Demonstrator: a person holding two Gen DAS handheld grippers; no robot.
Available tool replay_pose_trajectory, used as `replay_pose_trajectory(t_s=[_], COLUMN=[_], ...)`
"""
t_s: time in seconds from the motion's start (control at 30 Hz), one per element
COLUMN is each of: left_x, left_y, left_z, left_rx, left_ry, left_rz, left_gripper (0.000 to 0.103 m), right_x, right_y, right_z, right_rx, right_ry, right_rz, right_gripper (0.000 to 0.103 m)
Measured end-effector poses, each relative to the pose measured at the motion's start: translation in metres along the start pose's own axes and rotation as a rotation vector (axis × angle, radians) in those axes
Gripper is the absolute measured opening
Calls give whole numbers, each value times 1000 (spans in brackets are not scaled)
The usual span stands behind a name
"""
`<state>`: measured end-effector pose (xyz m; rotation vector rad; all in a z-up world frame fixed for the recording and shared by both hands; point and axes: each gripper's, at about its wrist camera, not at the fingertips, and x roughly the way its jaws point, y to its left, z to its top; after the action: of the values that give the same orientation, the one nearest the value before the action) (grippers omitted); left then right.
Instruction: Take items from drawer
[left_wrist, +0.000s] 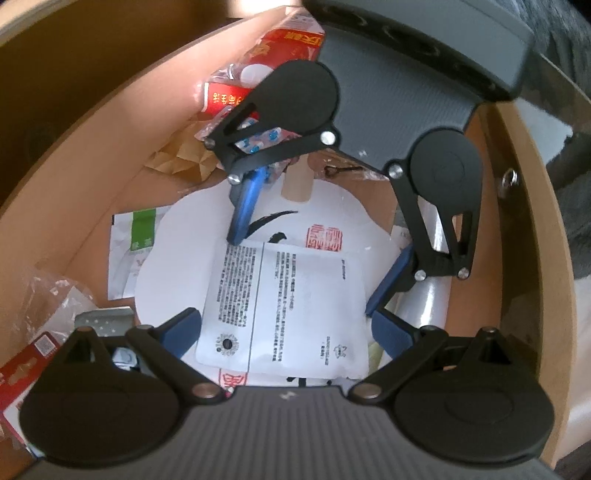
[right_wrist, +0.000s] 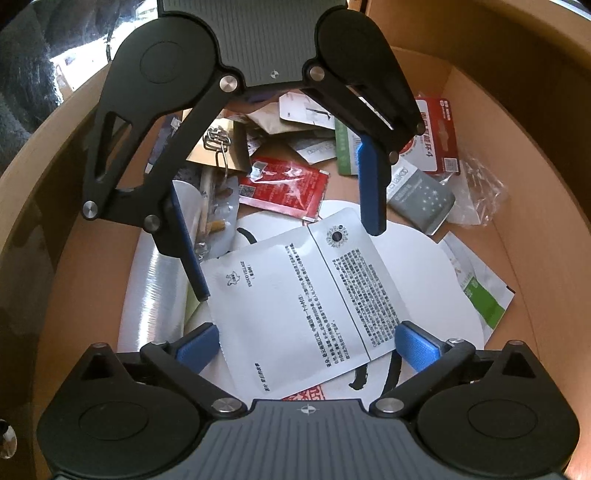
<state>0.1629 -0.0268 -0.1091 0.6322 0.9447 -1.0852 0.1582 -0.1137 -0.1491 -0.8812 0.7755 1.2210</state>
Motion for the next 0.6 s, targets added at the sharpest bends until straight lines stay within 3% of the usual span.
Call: replay_pose_trajectory(t_s=[0.27,0.37,0.4,0.43,0.47,0.53,0.6], left_x=[-8,-12,-12,-12,-12,-12,-13], left_y=[0,5,6,7,8,10,7], left_z=[1,4,5,7,8,10,8], left_rx=[9,-32,-43,-55,-66,-77,-47], left_ry=[-31,-40,-36,-32,-27,-20,-39], left_rz=[6,-69,-101,-134,-167,-209,-145], left_gripper=[98,97,91,76,69,72,82], right_x=[-3,-6,-6,-5,-3,-2,-3], right_y=[7,11,10,8,7,4,1], right_z=[1,2,3,6,6,6,4], right_rx=[-68,-72,-68,-66,-60,-37,-11], right_ry=[-20,-48,-60,-57,-47,-38,-31], right_rz=[-36,-111,-139,-164,-177,-174,-155], right_gripper=[103,103,103,103,103,103,103])
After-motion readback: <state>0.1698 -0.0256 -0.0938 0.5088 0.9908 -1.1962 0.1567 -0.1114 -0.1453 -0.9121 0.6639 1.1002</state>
